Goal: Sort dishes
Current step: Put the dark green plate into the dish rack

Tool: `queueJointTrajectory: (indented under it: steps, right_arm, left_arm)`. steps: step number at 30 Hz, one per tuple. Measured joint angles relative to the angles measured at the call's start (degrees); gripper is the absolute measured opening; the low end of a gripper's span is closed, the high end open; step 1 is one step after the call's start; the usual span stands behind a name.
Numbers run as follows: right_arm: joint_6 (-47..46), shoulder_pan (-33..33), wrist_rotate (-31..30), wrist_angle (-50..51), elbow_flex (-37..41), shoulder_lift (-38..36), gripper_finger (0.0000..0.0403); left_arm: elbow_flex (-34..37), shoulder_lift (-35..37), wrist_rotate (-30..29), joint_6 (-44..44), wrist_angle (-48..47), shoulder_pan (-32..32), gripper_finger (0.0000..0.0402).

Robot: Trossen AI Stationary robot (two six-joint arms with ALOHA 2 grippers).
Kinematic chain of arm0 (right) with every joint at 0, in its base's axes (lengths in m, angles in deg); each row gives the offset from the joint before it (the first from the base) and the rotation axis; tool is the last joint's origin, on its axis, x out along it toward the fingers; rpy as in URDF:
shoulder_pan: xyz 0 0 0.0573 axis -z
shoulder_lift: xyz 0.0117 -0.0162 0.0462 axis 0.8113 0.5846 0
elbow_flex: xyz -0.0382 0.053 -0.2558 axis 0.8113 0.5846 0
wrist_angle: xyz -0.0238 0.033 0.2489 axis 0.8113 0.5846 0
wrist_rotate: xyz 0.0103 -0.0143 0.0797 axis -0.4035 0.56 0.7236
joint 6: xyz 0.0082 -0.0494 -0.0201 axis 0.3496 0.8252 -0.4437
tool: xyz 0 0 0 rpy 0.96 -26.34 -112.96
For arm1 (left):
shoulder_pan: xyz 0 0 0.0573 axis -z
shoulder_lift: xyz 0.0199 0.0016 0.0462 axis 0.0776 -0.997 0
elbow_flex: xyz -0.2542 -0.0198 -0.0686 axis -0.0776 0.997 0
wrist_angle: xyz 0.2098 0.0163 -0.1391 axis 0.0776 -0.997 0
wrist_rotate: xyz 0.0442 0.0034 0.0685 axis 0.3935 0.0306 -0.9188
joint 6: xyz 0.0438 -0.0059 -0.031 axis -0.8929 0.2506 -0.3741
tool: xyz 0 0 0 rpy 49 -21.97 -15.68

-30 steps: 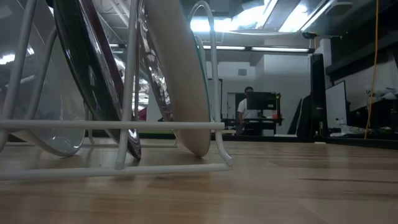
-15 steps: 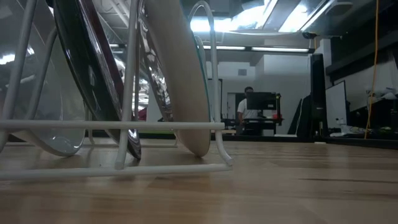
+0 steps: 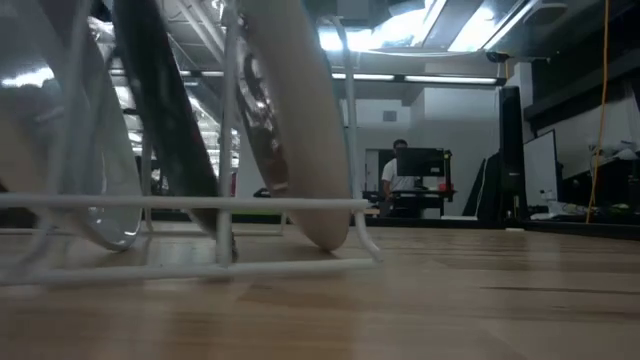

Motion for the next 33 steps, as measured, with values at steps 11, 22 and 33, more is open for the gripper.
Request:
queueJointTrajectory:
  steps: [11, 22, 33]
  right_arm:
    - [-5.12, 0.9, -7.89, 7.18, 0.09, 0.05, 0.0019]
    - [-21.23, 3.32, -7.36, 25.32, 0.09, 0.05, 0.0035]
    - [-22.32, 3.84, -2.78, 26.3, 0.09, 0.05, 0.0081]
  left_arm:
    - [0.02, 0.0, 0.0, -0.17, -0.04, 0.02, 0.0098]
    - [1.67, 0.03, 0.0, -2.21, -0.07, 0.01, 0.0098]
    - [2.56, 0.04, 0.48, -2.95, 0.0, 0.0, 0.0098]
